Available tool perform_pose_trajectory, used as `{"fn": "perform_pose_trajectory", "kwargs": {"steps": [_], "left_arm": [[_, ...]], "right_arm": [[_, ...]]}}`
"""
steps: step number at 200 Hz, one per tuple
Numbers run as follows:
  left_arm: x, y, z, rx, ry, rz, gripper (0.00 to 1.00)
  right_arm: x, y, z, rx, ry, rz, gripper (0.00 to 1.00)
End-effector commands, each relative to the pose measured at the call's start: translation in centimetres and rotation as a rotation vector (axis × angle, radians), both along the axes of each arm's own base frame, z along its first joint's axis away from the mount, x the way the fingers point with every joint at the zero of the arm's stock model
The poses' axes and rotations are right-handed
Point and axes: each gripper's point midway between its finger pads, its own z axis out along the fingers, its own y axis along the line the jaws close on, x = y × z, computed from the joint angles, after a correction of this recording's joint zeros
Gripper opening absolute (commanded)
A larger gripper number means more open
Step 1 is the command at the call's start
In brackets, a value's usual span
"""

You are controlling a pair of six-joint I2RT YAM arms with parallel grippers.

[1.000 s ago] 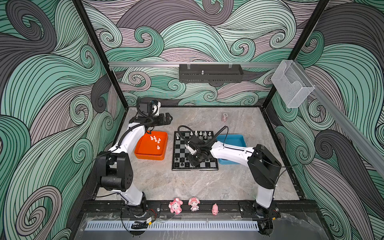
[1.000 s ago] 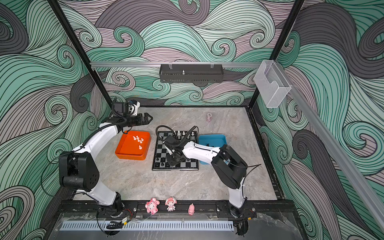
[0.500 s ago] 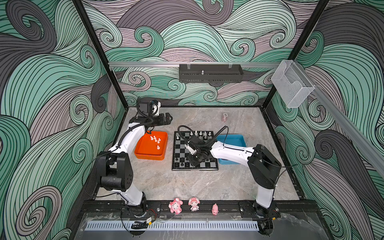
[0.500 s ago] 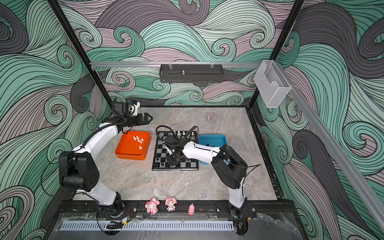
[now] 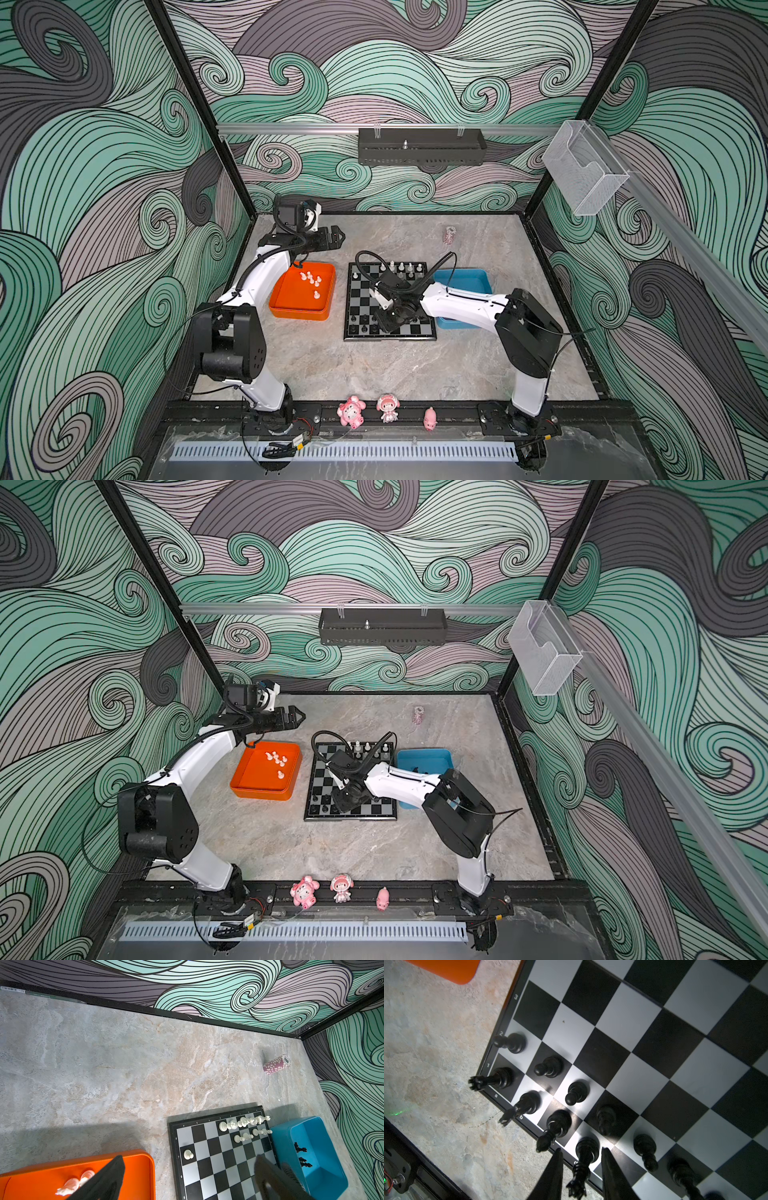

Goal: Set up the chess pieces on the board

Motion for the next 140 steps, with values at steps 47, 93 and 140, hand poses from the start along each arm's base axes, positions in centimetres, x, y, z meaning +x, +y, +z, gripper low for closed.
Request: {"fn": "perform_pose_trajectory", "kwargs": {"steps": [47, 93, 140], "left_arm": [[0.3, 0.1, -0.4, -0.016, 0.005, 0.000, 0.99], [0.3, 0.0, -0.3, -0.020, 0.005, -0.003, 0.99], [0.3, -0.3, -0.5, -0.039, 0.013, -0.010, 0.99]], "right_arm": [[0.4, 0.1, 3.0, 0.035, -0.055, -0.014, 0.35], [0.8, 0.3, 4.8, 0.052, -0.083, -0.018, 0.36], [1.9, -0.8, 7.5, 0.100, -0.117, -0.063, 0.36]]}}
